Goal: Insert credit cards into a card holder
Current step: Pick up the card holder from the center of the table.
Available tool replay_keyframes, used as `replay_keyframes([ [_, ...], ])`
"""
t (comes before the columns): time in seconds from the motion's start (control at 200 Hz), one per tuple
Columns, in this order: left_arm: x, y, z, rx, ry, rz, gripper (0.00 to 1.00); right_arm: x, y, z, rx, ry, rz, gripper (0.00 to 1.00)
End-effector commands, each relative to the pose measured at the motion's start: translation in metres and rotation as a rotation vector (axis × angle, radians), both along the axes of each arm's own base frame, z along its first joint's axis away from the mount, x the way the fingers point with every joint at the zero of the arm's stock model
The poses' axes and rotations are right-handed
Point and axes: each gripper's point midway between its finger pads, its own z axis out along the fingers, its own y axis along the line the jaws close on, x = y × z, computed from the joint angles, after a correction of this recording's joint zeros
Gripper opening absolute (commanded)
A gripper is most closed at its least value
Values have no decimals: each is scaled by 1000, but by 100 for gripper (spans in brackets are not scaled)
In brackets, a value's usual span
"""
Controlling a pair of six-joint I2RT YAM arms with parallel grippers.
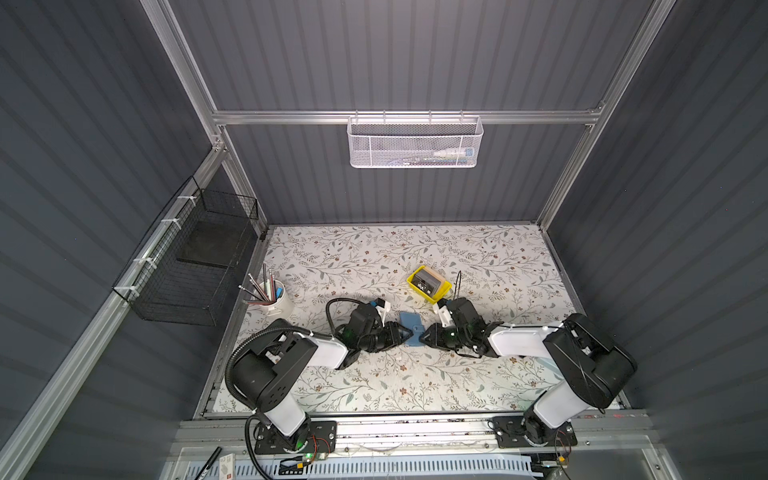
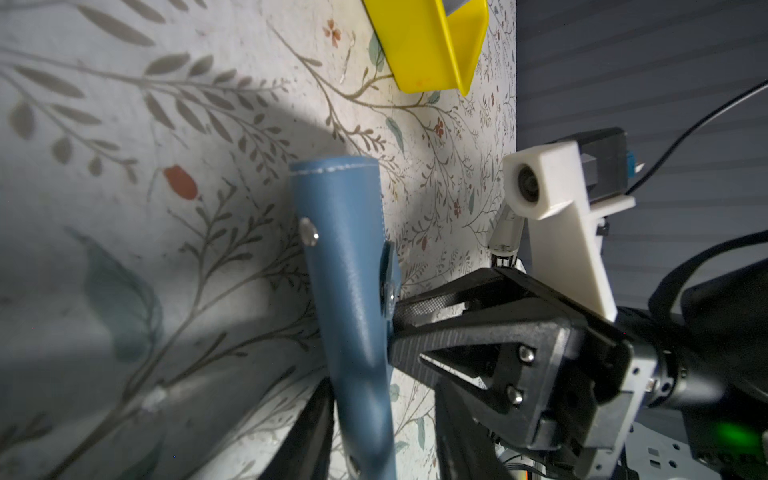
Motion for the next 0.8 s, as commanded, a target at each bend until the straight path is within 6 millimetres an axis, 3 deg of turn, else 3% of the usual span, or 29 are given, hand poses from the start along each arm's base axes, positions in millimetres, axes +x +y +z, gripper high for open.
replay_keyframes([
  [0.0, -6, -8, 0, 1, 8, -41, 38, -7, -4, -2, -16, 10, 0, 29],
  [0.26, -5, -1, 2, 61, -19, -22, 21, -7, -7, 7, -29, -11, -7, 30],
  [0.41, -8, -6, 16, 80, -61, -36, 10, -2, -21, 20, -94, -63, -43, 31],
  [0.72, -8, -9, 32, 270, -147, -16, 8, 1, -44, 56, -248, -125, -81, 37],
  [0.796, -9, -10, 32, 281, -149, -18, 8, 1, -41, 64, -279, -135, -73, 39],
])
